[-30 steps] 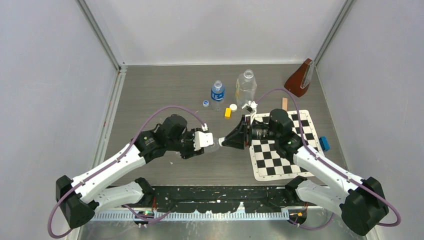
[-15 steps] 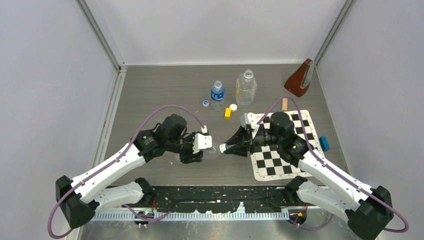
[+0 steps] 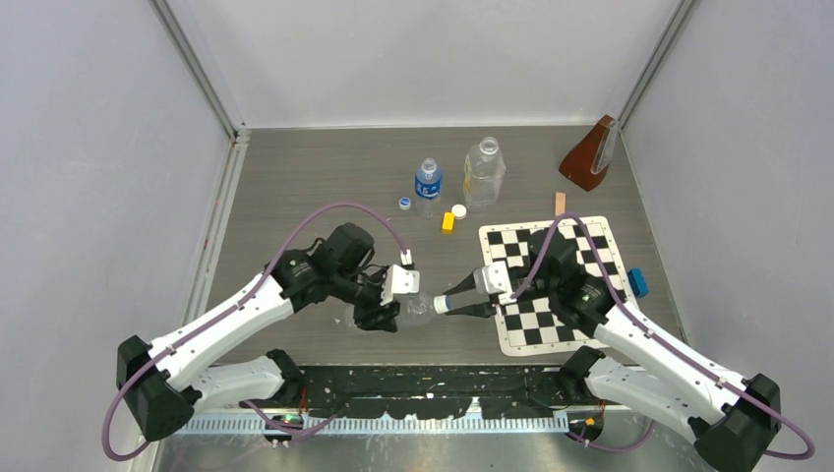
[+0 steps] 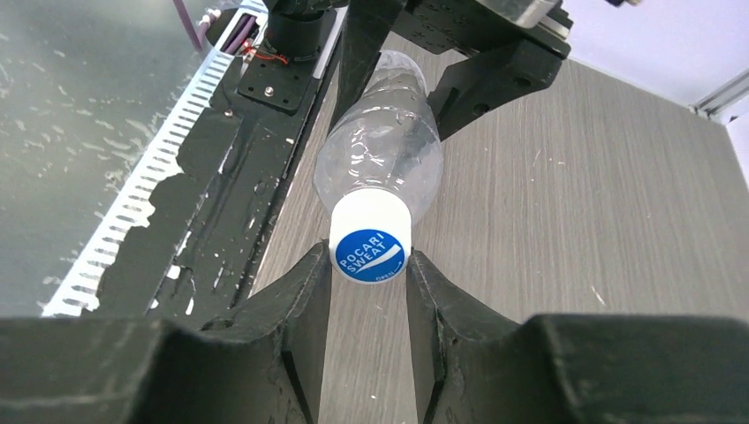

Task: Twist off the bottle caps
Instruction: Unscrew the bottle cap from the plastic bottle.

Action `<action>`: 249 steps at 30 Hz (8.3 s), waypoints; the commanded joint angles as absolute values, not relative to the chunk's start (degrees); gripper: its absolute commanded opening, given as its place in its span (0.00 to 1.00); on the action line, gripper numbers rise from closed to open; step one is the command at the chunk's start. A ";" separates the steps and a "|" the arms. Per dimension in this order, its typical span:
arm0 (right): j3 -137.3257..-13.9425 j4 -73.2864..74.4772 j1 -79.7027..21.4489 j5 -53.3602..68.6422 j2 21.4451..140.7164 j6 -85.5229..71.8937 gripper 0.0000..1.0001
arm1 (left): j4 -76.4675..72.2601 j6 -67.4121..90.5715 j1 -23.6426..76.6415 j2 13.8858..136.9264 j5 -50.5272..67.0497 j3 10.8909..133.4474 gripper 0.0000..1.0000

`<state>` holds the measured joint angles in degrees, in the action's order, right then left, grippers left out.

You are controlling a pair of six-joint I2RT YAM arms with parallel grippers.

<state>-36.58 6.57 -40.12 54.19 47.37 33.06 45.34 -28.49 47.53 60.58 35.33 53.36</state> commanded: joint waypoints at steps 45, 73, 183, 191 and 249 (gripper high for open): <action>-39.50 -16.44 -41.13 -6.61 50.97 -51.19 0.72 | 10.15 -3.78 48.15 58.45 0.51 48.36 0.00; -46.30 -22.42 -43.15 -5.37 65.22 -47.22 0.54 | 6.63 6.58 49.22 62.74 -3.03 50.01 0.00; -48.71 -13.75 -40.17 5.73 62.42 -45.55 0.40 | 7.02 7.71 44.65 61.13 11.25 49.31 0.00; -48.51 -14.15 -40.16 5.69 63.09 -45.99 0.34 | 6.50 8.30 44.65 61.45 11.56 49.42 0.00; -43.24 -50.94 -27.36 36.42 60.95 -61.79 0.54 | -43.78 41.70 31.11 69.36 61.77 37.88 0.00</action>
